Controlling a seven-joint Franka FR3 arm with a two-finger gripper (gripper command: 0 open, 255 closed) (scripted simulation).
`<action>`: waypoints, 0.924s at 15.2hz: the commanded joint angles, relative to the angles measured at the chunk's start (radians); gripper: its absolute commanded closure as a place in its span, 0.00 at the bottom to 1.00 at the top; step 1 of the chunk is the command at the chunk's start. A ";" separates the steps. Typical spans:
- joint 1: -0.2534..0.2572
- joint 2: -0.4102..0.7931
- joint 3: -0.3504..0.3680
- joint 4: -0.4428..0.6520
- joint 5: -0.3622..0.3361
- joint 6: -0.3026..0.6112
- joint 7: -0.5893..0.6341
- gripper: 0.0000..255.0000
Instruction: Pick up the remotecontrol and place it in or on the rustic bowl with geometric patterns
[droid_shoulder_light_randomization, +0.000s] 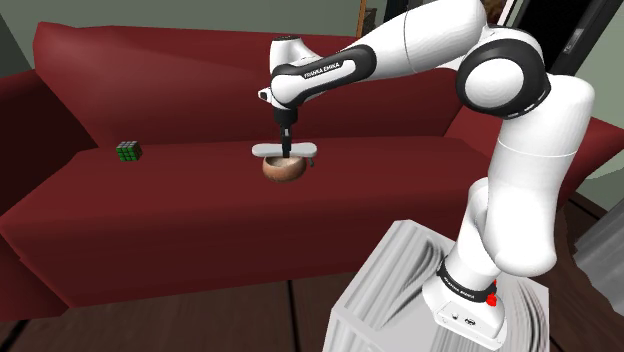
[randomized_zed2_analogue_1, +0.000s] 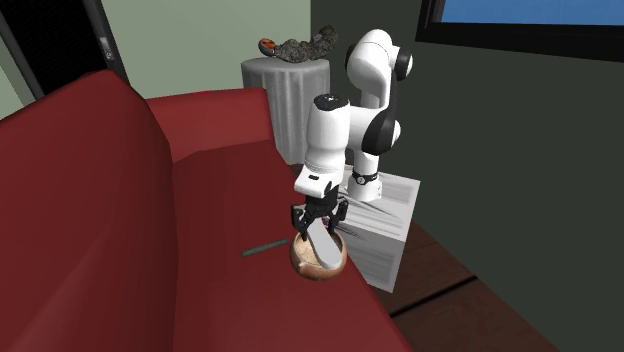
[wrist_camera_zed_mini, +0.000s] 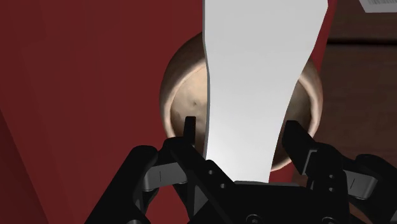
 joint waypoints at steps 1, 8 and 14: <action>0.000 0.000 0.000 0.000 0.000 0.000 0.000 1.00; 0.002 -0.012 -0.001 0.019 -0.005 -0.030 0.003 0.00; 0.006 -0.037 -0.001 0.081 -0.014 -0.116 0.009 0.00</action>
